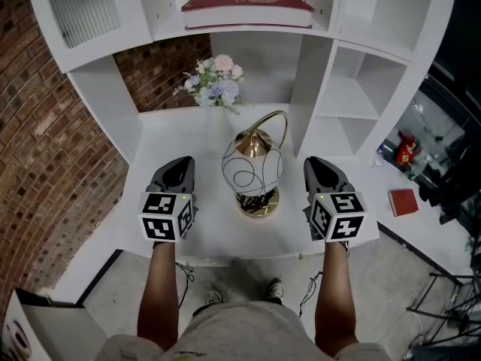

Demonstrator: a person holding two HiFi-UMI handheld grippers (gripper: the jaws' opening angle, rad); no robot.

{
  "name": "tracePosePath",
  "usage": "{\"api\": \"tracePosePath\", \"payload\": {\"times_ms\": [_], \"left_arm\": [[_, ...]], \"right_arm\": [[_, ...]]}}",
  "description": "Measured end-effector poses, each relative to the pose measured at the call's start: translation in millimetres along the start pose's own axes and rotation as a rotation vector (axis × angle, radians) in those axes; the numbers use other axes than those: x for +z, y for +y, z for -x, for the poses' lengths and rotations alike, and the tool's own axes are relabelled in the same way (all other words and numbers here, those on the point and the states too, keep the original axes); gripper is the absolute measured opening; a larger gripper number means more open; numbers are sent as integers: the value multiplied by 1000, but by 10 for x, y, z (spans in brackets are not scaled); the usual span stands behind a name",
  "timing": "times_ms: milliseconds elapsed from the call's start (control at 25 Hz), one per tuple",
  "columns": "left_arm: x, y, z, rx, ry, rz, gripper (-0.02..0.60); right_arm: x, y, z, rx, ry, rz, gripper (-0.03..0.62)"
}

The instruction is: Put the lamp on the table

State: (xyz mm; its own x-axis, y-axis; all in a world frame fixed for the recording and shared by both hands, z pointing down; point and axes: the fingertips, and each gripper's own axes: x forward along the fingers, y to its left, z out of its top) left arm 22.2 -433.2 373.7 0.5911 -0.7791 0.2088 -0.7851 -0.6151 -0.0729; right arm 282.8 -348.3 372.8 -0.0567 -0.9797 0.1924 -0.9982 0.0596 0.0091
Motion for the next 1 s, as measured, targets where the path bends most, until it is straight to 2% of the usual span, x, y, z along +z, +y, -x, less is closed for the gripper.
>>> {"api": "tracePosePath", "payload": {"times_ms": [400,1000], "left_arm": [[-81,-80,-21,-34,27,8,-2],[-118,-120,-51,-40,42,8,-3]], "right_arm": [[15,24,-14,5,-1,-4,3],[16,11,-16,6,-7,-12,3]]}}
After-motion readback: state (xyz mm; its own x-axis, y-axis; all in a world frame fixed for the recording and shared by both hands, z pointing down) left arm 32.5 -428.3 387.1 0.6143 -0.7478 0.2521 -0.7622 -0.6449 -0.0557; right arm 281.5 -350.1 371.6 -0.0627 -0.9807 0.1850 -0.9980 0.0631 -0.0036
